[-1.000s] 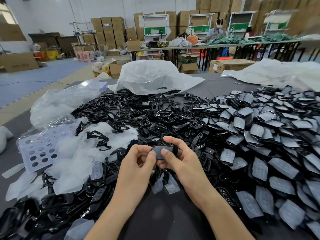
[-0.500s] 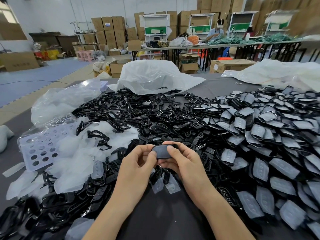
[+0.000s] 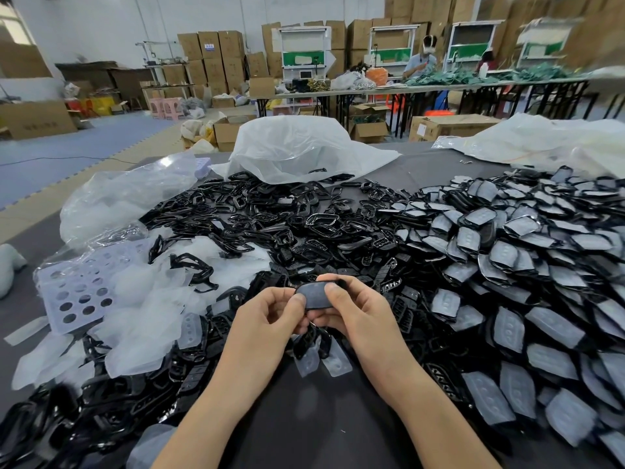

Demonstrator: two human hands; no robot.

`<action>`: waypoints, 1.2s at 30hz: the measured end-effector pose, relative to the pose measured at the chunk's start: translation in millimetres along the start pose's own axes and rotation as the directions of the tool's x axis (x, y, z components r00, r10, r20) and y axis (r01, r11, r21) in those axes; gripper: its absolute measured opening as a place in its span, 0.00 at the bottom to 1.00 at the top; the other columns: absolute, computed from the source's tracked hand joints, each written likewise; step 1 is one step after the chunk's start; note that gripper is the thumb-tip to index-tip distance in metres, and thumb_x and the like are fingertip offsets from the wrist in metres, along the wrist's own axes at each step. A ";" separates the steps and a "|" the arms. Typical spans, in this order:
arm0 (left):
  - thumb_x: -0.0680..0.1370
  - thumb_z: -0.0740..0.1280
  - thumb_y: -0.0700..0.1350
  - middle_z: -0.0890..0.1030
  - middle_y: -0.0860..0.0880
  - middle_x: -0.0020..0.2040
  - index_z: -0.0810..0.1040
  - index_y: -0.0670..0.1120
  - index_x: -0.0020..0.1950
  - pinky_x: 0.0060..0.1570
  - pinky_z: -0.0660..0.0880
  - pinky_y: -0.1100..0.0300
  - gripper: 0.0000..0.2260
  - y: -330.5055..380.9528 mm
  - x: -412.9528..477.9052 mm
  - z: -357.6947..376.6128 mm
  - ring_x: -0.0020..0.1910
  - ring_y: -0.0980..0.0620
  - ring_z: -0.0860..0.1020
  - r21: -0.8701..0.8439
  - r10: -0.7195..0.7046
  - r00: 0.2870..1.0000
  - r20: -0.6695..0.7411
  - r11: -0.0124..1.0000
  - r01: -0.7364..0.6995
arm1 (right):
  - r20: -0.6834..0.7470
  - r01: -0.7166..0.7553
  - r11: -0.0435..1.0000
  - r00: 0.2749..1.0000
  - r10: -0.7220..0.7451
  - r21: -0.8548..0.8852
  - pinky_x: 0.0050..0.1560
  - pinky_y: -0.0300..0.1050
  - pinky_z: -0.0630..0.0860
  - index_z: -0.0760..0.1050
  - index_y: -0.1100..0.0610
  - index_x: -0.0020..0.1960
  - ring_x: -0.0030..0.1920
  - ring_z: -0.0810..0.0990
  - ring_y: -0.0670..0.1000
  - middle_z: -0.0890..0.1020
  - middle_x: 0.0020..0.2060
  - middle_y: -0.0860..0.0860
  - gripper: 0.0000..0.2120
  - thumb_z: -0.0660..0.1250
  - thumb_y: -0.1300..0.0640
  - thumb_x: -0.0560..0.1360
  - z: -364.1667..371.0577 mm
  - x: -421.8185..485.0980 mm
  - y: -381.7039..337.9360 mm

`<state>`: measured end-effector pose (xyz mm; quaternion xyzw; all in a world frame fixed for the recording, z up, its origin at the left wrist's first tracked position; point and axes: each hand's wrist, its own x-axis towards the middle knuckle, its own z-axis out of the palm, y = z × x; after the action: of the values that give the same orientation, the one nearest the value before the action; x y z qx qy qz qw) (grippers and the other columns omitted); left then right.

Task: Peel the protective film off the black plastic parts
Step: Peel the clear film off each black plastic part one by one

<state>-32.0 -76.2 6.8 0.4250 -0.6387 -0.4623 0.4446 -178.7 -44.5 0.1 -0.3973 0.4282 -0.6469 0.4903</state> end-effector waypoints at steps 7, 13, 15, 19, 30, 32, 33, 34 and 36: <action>0.78 0.69 0.42 0.80 0.54 0.33 0.80 0.55 0.46 0.39 0.77 0.65 0.07 -1.1 -1.7 2.6 0.34 0.55 0.79 -0.010 0.100 0.994 -0.049 0.995 -0.100 | 0.009 -0.057 0.995 0.998 0.056 0.081 0.43 0.40 0.81 0.80 0.58 0.55 0.40 0.84 0.53 0.86 0.44 0.58 0.06 0.65 0.62 0.81 -1.9 1.6 1.3; 0.77 0.70 0.39 0.81 0.52 0.34 0.81 0.57 0.45 0.38 0.75 0.69 0.11 -0.2 -3.0 4.0 0.34 0.57 0.78 0.002 0.136 0.990 -0.028 0.991 -0.136 | 0.016 -0.104 0.991 0.995 0.102 0.090 0.39 0.40 0.80 0.76 0.58 0.51 0.36 0.83 0.51 0.85 0.37 0.53 0.04 0.70 0.63 0.78 -2.7 4.3 2.0; 0.77 0.70 0.41 0.83 0.51 0.36 0.82 0.57 0.46 0.39 0.75 0.69 0.10 0.4 -3.7 3.1 0.34 0.57 0.79 -0.001 0.144 0.990 -0.011 0.990 -0.144 | 0.025 -0.117 0.989 0.993 0.115 0.092 0.38 0.40 0.80 0.77 0.57 0.50 0.36 0.83 0.51 0.85 0.37 0.54 0.04 0.71 0.62 0.77 -3.1 5.1 2.7; 0.79 0.69 0.41 0.84 0.54 0.37 0.84 0.55 0.49 0.40 0.74 0.71 0.09 1.9 -5.4 3.4 0.36 0.61 0.79 0.005 0.191 0.981 0.040 0.982 -0.191 | 0.073 -0.116 0.991 0.991 0.111 0.062 0.39 0.40 0.79 0.84 0.49 0.43 0.37 0.83 0.51 0.84 0.37 0.54 0.03 0.74 0.56 0.71 -4.8 4.6 2.1; 0.82 0.56 0.48 0.76 0.62 0.52 0.72 0.58 0.66 0.43 0.76 0.62 0.14 -2.8 -12.0 0.0 0.46 0.60 0.78 0.578 0.457 0.852 0.255 0.635 -0.514 | -0.103 -0.100 0.994 0.989 0.104 0.040 0.39 0.38 0.78 0.76 0.57 0.41 0.35 0.82 0.50 0.82 0.36 0.54 0.06 0.70 0.63 0.76 -8.9 4.7 -3.2; 0.81 0.56 0.48 0.75 0.60 0.48 0.72 0.58 0.67 0.38 0.76 0.59 0.16 -2.8 -13.8 -0.1 0.42 0.59 0.76 0.625 0.446 0.841 0.307 0.572 -0.531 | -0.125 -0.080 0.995 0.988 0.088 0.065 0.41 0.39 0.78 0.75 0.56 0.39 0.36 0.79 0.50 0.80 0.36 0.55 0.08 0.70 0.64 0.75 -8.7 3.7 -4.2; 0.81 0.56 0.48 0.74 0.59 0.46 0.73 0.58 0.67 0.37 0.75 0.60 0.16 -1.9 -14.6 0.5 0.40 0.60 0.75 0.627 0.446 0.837 0.317 0.564 -0.538 | -0.131 -0.071 0.996 0.988 0.078 0.057 0.42 0.40 0.78 0.75 0.56 0.38 0.36 0.78 0.49 0.80 0.35 0.54 0.08 0.70 0.64 0.75 -8.4 3.3 -4.5; 0.81 0.57 0.47 0.74 0.59 0.45 0.74 0.58 0.66 0.36 0.74 0.61 0.16 -0.7 -15.8 1.4 0.39 0.61 0.73 0.620 0.444 0.834 0.327 0.565 -0.544 | -0.135 -0.064 0.997 0.988 0.070 0.047 0.41 0.40 0.77 0.75 0.55 0.38 0.36 0.77 0.48 0.80 0.35 0.53 0.09 0.69 0.64 0.75 -8.0 3.3 -4.5; 0.80 0.58 0.46 0.75 0.59 0.44 0.75 0.59 0.64 0.34 0.72 0.63 0.16 1.5 -18.9 5.4 0.35 0.61 0.71 0.596 0.426 0.828 0.365 0.576 -0.559 | -0.143 -0.056 0.997 0.988 0.063 0.050 0.39 0.38 0.77 0.74 0.55 0.38 0.34 0.78 0.47 0.80 0.32 0.49 0.09 0.69 0.64 0.75 -8.7 4.2 -3.9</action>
<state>-32.7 -56.7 4.0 0.3178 -0.8923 -0.0891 0.3080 -188.8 -46.6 1.4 -0.3252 0.4593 -0.6686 0.4862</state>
